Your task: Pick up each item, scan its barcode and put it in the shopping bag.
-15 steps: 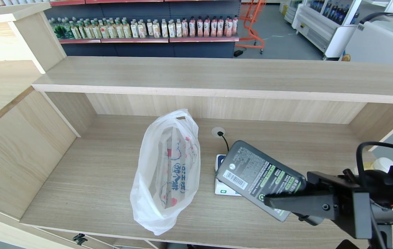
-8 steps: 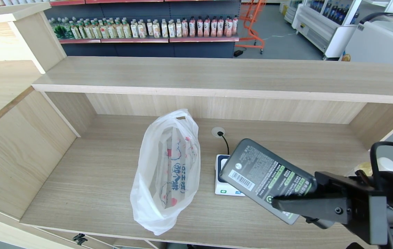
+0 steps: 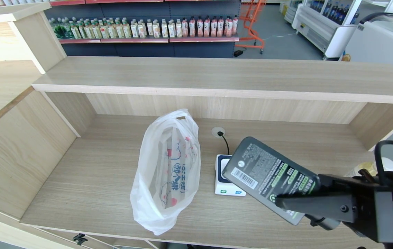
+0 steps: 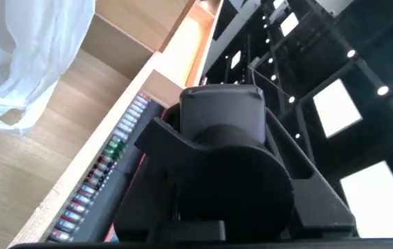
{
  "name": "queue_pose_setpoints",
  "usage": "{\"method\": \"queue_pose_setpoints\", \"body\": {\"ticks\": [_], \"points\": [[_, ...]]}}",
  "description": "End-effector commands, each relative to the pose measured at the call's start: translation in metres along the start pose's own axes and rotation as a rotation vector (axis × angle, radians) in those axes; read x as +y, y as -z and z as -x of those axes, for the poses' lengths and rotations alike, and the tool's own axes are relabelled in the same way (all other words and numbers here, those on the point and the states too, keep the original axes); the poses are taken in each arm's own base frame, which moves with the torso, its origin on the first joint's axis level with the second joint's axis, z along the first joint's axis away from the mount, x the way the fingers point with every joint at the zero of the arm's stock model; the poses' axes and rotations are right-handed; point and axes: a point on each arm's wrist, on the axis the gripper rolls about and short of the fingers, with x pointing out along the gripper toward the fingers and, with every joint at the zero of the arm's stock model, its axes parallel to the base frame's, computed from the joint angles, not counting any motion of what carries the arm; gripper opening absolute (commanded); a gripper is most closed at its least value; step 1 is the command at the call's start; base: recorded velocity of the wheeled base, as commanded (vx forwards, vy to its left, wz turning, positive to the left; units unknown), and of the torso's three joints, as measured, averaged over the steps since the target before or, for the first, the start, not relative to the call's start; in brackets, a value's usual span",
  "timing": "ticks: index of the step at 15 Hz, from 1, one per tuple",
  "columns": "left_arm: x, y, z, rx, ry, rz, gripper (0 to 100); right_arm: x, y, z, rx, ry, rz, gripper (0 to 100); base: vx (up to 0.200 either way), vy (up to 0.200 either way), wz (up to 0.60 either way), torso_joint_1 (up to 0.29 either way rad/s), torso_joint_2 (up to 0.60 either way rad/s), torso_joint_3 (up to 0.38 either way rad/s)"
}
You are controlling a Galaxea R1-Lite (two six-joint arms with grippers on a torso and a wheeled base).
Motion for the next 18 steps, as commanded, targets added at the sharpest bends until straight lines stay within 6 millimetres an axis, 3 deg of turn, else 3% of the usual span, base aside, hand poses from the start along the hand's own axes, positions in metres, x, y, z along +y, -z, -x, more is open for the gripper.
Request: {"method": "queue_pose_setpoints", "body": {"ticks": [1,3,4,5,6,7,9,12,15,18], "points": [[0.000,0.000,0.000,0.001,-0.001,0.000,100,-0.014,0.008,0.009,0.058,0.007,-0.164,0,0.000,0.000,0.00,0.000,0.00,0.000],[0.000,0.000,0.000,0.001,-0.001,0.000,100,-0.030,0.016,0.034,0.265,-0.049,-0.542,0,0.000,0.000,0.00,0.000,0.00,0.000],[0.000,0.000,0.000,0.001,-0.001,0.000,100,-0.043,0.017,0.059,0.452,-0.058,-0.731,0,0.000,0.000,0.00,0.000,0.00,0.000],[0.000,0.000,0.000,0.000,-0.001,0.000,100,-0.046,0.016,0.066,0.515,-0.065,-0.779,0,0.000,0.000,0.00,0.000,0.00,0.000],[0.000,0.000,0.000,0.000,-0.001,0.000,100,-0.057,0.014,0.091,0.767,-0.092,-0.882,0,0.000,0.000,0.00,0.000,0.00,0.000],[0.000,0.000,0.000,0.000,-0.001,0.000,100,-0.058,0.013,0.099,0.809,-0.082,-0.920,0,0.000,0.000,0.00,0.000,0.00,0.000],[0.000,0.000,0.000,0.000,-0.001,0.000,100,-0.058,0.013,0.099,0.733,-0.007,-1.074,0,0.000,0.000,0.00,0.000,0.00,0.000],[0.000,0.000,0.000,0.000,-0.001,0.000,100,-0.045,-0.007,0.097,0.577,-0.025,-1.385,0,0.000,0.000,0.00,0.000,0.00,0.000],[0.000,0.000,0.000,0.000,-0.001,0.000,100,-0.037,-0.007,0.105,0.826,0.058,-1.853,0,0.000,0.000,0.00,0.000,0.00,0.000],[0.000,0.000,0.000,0.000,-0.001,0.000,100,-0.029,0.025,0.094,1.084,0.264,-2.348,0,0.000,0.000,0.00,0.000,0.00,0.000]]}}
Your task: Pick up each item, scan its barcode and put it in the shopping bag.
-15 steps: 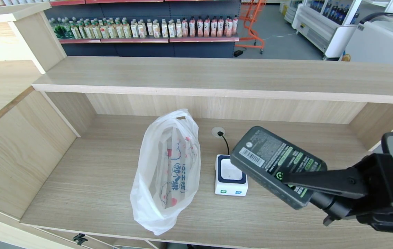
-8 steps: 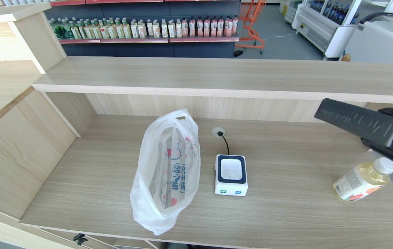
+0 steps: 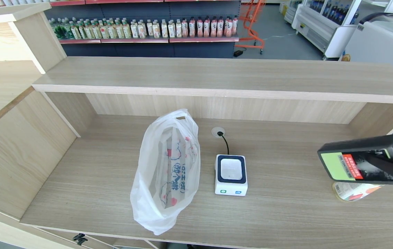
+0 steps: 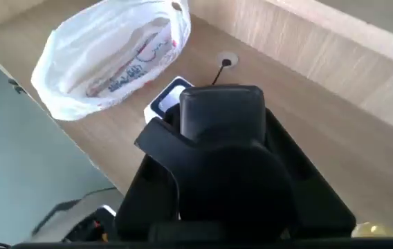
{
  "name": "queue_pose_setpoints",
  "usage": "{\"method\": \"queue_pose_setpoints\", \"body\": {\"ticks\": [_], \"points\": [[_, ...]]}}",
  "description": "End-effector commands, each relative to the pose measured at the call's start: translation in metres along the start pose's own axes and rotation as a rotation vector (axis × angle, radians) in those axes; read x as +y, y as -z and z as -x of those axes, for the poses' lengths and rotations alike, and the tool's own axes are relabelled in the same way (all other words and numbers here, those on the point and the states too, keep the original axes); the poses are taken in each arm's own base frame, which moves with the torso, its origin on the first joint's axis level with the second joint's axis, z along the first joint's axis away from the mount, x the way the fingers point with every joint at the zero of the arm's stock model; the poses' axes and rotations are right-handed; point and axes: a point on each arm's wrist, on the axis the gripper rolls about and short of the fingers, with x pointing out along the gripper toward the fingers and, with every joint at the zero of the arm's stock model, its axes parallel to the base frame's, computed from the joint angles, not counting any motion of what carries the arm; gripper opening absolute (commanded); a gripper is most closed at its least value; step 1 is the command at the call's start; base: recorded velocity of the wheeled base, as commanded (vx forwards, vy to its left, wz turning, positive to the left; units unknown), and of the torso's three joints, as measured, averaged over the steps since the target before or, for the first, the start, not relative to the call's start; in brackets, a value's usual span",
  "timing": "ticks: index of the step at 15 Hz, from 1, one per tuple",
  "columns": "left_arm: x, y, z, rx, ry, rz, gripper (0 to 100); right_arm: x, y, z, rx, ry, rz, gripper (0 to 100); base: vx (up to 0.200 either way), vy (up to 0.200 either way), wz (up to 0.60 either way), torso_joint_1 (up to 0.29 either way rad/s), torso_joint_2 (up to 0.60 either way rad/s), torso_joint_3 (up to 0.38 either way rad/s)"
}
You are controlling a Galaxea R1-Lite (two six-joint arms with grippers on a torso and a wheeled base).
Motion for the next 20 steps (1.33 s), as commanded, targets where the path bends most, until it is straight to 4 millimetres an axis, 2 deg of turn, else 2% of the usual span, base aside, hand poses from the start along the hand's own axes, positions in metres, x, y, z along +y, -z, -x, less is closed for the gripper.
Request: {"method": "queue_pose_setpoints", "body": {"ticks": [1,2,4,7,8,9,10,14,20], "points": [[0.000,0.000,0.000,0.001,-0.001,0.000,100,-0.008,-0.013,-0.033,0.127,0.016,-0.305,0,0.000,0.000,0.00,0.000,0.00,0.000],[0.000,0.000,0.000,0.000,-0.001,0.000,100,-0.001,-0.005,-0.055,0.238,-0.030,-0.523,0,0.000,0.000,0.00,0.000,0.00,0.000],[0.000,0.000,0.000,0.001,-0.001,0.000,100,0.006,0.012,-0.094,0.371,-0.038,-0.736,0,0.000,0.000,0.00,0.000,0.00,0.000],[0.000,0.000,0.000,0.000,-0.001,0.000,100,0.009,0.031,-0.160,0.432,-0.037,-0.755,0,0.000,0.000,0.00,0.000,0.00,0.000],[0.000,0.000,0.000,0.000,-0.001,0.000,100,0.011,0.034,-0.172,0.437,-0.030,-0.750,0,0.000,0.000,0.00,0.000,0.00,0.000],[0.000,0.000,0.000,0.000,-0.001,0.000,100,0.012,0.042,-0.198,0.465,-0.005,-0.742,0,0.000,0.000,0.00,0.000,0.00,0.000],[0.000,0.000,0.000,0.001,-0.001,0.000,100,0.017,0.049,-0.213,0.493,-0.013,-0.737,0,0.000,0.000,0.00,0.000,0.00,0.000],[0.000,0.000,0.000,0.000,-0.001,0.000,100,0.020,0.070,-0.244,0.548,-0.017,-0.722,0,0.000,0.000,0.00,0.000,0.00,0.000],[0.000,0.000,0.000,0.000,-0.001,0.000,100,0.022,0.079,-0.280,0.519,-0.047,-0.685,0,0.000,0.000,0.00,0.000,0.00,0.000]]}}
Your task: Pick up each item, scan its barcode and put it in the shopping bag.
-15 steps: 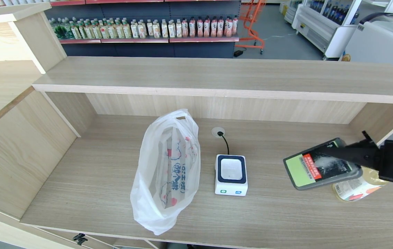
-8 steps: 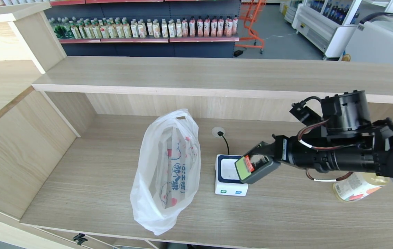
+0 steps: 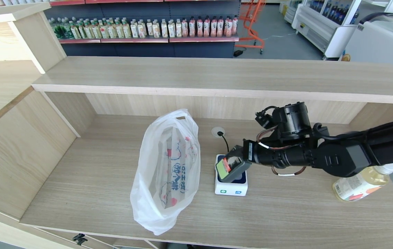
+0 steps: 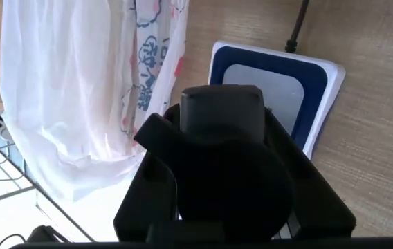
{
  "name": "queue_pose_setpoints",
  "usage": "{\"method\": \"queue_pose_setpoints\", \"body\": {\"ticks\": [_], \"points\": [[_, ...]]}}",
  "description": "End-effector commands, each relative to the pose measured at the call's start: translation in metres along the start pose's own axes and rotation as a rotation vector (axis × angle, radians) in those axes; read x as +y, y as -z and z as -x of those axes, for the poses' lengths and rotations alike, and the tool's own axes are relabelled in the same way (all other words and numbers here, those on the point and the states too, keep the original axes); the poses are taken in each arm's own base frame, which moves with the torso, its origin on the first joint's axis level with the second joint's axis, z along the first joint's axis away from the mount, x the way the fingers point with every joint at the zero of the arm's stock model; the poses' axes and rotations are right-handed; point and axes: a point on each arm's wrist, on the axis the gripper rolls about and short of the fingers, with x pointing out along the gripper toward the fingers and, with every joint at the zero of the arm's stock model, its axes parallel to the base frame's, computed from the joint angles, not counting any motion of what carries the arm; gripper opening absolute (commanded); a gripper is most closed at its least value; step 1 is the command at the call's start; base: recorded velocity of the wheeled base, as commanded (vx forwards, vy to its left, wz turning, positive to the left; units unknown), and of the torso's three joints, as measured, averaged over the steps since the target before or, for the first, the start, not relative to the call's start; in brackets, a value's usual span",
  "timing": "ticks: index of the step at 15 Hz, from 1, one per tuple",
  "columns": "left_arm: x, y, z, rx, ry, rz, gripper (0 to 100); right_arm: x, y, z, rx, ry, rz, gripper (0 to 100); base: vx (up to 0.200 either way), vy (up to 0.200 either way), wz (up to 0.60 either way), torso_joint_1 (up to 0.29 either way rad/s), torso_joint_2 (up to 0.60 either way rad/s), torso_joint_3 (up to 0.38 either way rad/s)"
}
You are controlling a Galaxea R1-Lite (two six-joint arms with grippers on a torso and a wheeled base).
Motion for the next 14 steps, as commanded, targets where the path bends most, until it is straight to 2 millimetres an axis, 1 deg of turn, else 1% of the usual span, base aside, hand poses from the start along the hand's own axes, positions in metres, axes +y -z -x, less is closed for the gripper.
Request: {"method": "queue_pose_setpoints", "body": {"ticks": [1,4,5,6,8,9,10,12,13,14], "points": [[0.000,0.000,0.000,0.001,-0.001,0.000,100,-0.003,0.002,-0.020,0.025,0.008,-0.001,0,0.000,0.000,0.00,0.000,0.00,0.000],[0.000,0.000,0.000,0.000,-0.001,0.000,100,0.000,-0.003,-0.023,0.007,-0.003,0.007,0,0.000,0.000,0.00,0.000,0.00,0.000],[0.000,0.000,0.000,0.001,-0.001,0.000,100,0.002,-0.006,-0.020,-0.004,-0.008,0.009,0,0.000,0.000,0.00,0.000,0.00,0.000],[0.000,0.000,0.000,0.000,-0.001,0.000,100,0.007,-0.011,-0.010,-0.026,-0.018,0.015,0,0.000,0.000,0.00,0.000,0.00,0.000],[0.000,0.000,0.000,0.000,-0.001,0.000,100,0.018,-0.020,0.023,-0.083,-0.037,0.028,0,0.000,0.000,0.00,0.000,0.00,0.000],[0.000,0.000,0.000,0.000,-0.001,0.000,100,0.020,-0.022,0.034,-0.101,-0.042,0.035,0,0.000,0.000,0.00,0.000,0.00,0.000],[0.000,0.000,0.000,0.000,-0.001,0.000,100,0.024,-0.023,0.064,-0.141,-0.050,0.051,0,0.000,0.000,0.00,0.000,0.00,0.000],[0.000,0.000,0.000,0.000,-0.001,0.000,100,0.032,-0.019,0.100,-0.151,-0.058,0.052,0,0.000,0.000,0.00,0.000,0.00,0.000],[0.000,0.000,0.000,0.000,-0.001,0.000,100,0.033,-0.017,0.111,-0.156,-0.058,0.056,0,0.000,0.000,0.00,0.000,0.00,0.000],[0.000,0.000,0.000,0.000,-0.001,0.000,100,0.033,-0.017,0.111,-0.156,-0.058,0.056,0,0.000,0.000,0.00,0.000,0.00,0.000]]}}
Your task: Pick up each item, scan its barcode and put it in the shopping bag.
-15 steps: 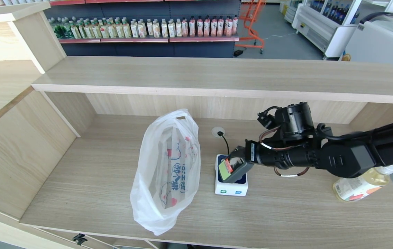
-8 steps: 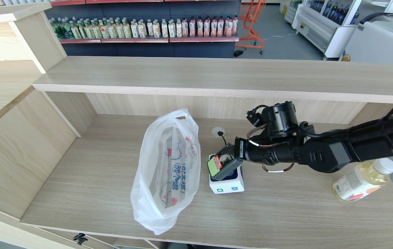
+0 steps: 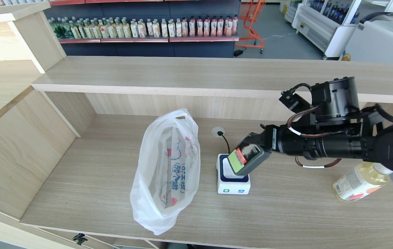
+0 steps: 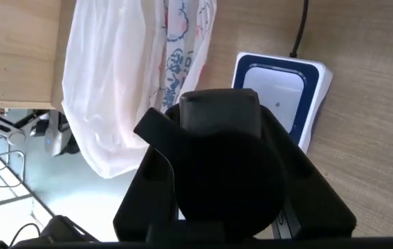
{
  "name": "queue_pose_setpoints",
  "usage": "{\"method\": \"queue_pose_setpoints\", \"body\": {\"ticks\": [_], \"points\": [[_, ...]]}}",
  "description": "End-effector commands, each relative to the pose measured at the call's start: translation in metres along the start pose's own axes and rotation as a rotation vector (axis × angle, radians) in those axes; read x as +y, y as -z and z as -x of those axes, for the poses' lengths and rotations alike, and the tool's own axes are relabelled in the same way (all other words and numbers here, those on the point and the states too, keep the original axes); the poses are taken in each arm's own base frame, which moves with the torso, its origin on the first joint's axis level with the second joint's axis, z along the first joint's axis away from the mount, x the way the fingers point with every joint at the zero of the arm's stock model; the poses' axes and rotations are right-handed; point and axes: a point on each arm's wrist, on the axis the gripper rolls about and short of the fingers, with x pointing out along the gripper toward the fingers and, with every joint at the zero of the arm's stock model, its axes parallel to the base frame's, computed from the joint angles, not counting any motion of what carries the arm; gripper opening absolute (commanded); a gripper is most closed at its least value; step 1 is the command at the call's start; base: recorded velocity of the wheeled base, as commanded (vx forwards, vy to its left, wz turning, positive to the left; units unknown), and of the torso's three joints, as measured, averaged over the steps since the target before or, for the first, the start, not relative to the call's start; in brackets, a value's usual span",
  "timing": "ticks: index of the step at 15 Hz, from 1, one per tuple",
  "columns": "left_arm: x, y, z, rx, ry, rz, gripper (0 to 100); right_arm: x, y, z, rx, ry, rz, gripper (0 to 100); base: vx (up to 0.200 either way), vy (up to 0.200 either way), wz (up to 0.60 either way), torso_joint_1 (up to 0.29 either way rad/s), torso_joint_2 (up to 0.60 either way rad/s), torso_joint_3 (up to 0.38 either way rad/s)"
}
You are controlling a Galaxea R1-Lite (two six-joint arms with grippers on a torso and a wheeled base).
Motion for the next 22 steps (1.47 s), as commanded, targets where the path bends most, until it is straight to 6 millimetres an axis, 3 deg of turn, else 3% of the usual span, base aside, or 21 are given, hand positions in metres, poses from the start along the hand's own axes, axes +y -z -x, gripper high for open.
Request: {"method": "queue_pose_setpoints", "body": {"ticks": [1,8,22], "points": [[0.000,0.000,0.000,0.000,-0.001,0.000,100,0.011,-0.004,0.044,-0.078,-0.027,0.050,0,0.000,0.000,0.00,0.000,0.00,0.000],[0.000,0.000,0.000,0.000,-0.001,0.000,100,-0.001,0.018,0.067,-0.058,0.009,0.139,0,0.000,0.000,0.00,0.000,0.00,0.000],[0.000,0.000,0.000,0.000,-0.001,0.000,100,0.004,0.020,0.056,-0.038,-0.032,0.145,0,0.000,0.014,0.00,0.000,0.00,0.000]]}}
